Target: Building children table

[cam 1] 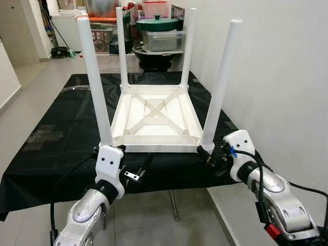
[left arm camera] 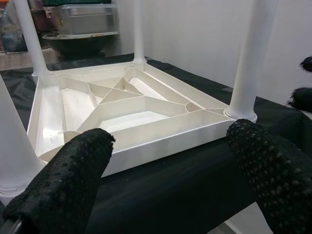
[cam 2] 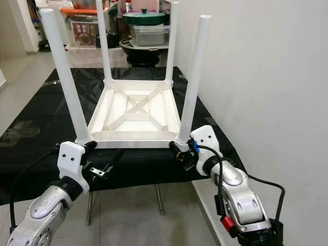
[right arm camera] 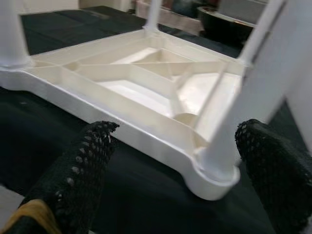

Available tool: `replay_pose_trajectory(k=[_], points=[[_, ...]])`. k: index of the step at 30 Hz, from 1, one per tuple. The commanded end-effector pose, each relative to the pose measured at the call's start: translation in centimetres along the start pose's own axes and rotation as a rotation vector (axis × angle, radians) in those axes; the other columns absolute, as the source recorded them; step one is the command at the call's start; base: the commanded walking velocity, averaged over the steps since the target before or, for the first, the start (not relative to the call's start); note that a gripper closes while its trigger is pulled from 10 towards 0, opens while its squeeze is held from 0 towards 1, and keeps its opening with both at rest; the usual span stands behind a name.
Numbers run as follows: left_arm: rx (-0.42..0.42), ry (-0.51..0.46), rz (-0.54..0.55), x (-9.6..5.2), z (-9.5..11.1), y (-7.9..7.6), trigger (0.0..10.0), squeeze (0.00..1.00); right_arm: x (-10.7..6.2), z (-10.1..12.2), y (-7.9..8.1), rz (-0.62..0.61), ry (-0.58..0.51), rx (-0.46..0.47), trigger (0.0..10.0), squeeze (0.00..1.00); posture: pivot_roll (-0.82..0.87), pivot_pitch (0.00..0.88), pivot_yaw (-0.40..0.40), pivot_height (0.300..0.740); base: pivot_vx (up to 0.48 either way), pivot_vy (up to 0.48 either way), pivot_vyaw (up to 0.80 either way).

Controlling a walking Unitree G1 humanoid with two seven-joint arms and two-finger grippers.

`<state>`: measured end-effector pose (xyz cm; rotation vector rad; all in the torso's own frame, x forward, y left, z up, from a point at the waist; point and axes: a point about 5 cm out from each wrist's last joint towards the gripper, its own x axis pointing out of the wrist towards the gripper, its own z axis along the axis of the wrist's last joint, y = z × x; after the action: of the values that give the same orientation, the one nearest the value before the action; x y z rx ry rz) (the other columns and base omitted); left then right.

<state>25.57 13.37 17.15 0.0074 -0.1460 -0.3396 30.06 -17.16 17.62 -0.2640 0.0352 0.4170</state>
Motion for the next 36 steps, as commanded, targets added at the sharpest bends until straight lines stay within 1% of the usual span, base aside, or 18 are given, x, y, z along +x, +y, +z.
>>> replay_pose_trajectory(k=[1, 3, 5, 15, 21, 25, 32, 36], points=[[-0.006, 0.0, 0.011, -0.2, 0.1, 0.2, 10.0, 0.0, 0.4, 0.1, 1.2, 0.023, -0.002, 0.021, 10.0, 0.0, 0.06, 0.0, -0.056, 0.74, 0.0, 0.319, 0.0], [-0.006, 0.0, 0.011, -0.2, 0.1, 0.2, 10.0, 0.0, 0.4, 0.1, 1.2, 0.023, -0.002, 0.021, 10.0, 0.0, 0.06, 0.0, -0.056, 0.74, 0.0, 0.319, 0.0], [-0.006, -0.003, 0.013, -0.3, 0.2, 0.2, 10.0, 0.0, 0.8, 0.5, 1.8, 0.024, -0.02, 0.043, 10.0, 0.0, 0.06, 0.0, -0.056, 0.74, 0.0, 0.349, 0.0], [-0.008, -0.005, 0.011, -0.3, 0.3, 0.2, 10.0, 0.0, 1.1, 0.7, 2.1, 0.0, -0.035, 0.064, 10.0, 0.0, 0.07, 0.0, -0.057, 0.74, 0.0, 0.465, 0.0], [-0.008, -0.012, 0.007, -0.1, 0.4, 0.1, 10.0, 0.0, 1.2, 0.9, 2.8, 0.011, -0.039, 0.072, 10.0, 0.0, 0.07, 0.0, -0.055, 0.74, 0.0, 0.48, 0.0], [0.005, -0.016, 0.015, -0.1, 0.4, 0.3, 10.0, 0.0, 1.5, 1.0, 3.5, 0.033, -0.043, 0.052, 10.0, 0.0, 0.07, 0.0, -0.056, 0.74, 0.0, 0.0, 0.0], [0.015, -0.015, 0.028, 0.1, 0.4, 0.4, 10.0, 0.0, 2.2, 1.5, 4.1, 0.056, -0.058, 0.024, 10.0, 0.0, 0.07, 0.0, -0.053, 0.74, 0.0, 0.0, 0.0], [0.027, -0.014, 0.034, 0.1, 0.4, 0.5, 10.0, 0.0, 2.4, 1.7, 4.3, 0.062, -0.065, 0.017, 10.0, 0.0, 0.07, 0.0, -0.053, 0.74, 0.0, 0.0, 0.0]])
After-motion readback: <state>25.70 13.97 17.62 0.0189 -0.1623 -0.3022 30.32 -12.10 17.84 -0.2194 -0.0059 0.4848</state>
